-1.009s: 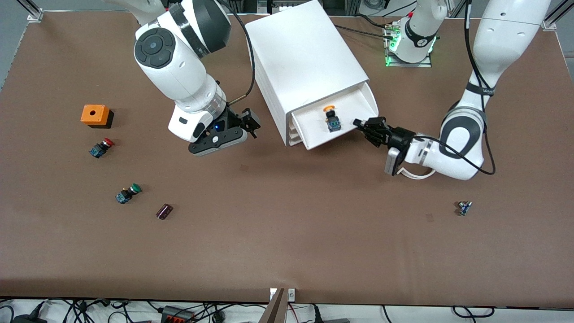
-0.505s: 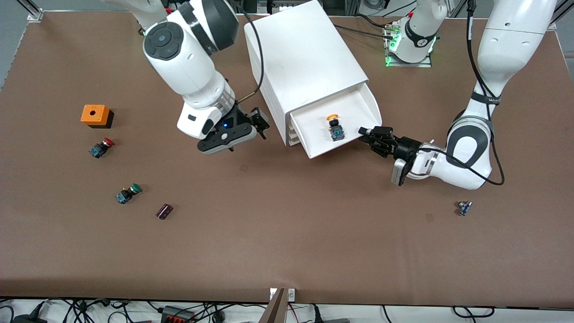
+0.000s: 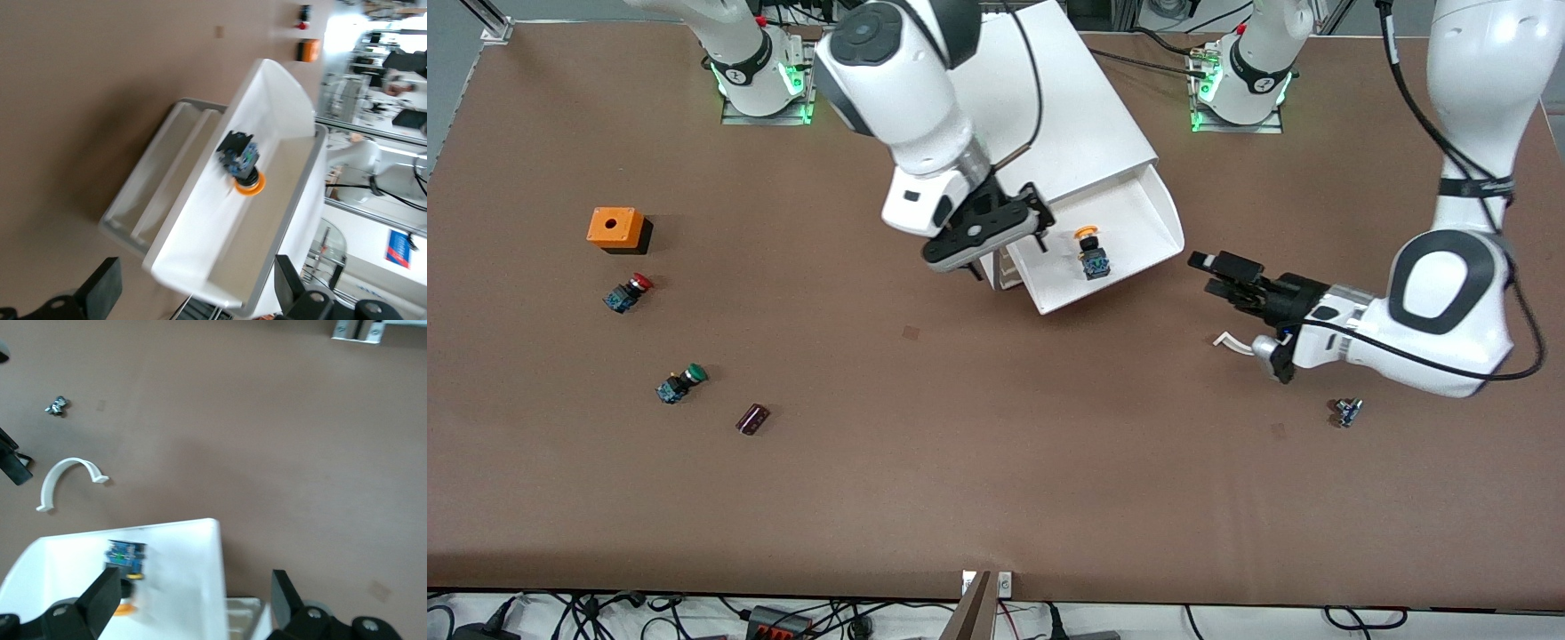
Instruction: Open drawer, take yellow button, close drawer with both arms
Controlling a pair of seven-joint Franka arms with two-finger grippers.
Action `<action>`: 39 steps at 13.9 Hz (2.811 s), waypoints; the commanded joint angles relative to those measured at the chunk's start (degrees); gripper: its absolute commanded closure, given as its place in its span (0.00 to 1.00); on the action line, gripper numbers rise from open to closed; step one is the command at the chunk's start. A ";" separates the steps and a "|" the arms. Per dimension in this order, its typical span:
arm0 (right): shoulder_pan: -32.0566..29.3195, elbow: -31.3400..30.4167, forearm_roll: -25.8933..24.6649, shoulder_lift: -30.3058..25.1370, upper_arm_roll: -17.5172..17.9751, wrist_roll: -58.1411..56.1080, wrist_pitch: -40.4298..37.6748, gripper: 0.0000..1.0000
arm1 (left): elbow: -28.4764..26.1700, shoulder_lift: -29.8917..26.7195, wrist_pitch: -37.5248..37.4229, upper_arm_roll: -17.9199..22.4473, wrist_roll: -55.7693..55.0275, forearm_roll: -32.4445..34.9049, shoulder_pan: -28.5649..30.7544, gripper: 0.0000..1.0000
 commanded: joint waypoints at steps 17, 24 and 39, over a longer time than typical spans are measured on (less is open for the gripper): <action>10.46 15.41 -10.24 18.23 -0.90 11.55 1.71 0.21 | 16.99 1.66 2.93 -0.50 -23.48 41.54 -5.46 0.00; 10.20 15.50 -10.06 18.23 -1.16 11.38 0.93 0.90 | 16.99 1.48 2.84 -0.94 -25.68 41.63 -5.55 0.00; -18.26 15.35 -3.03 9.80 -1.17 -3.36 -31.33 0.95 | 3.91 -0.19 20.58 -5.84 -54.58 40.66 -11.17 0.00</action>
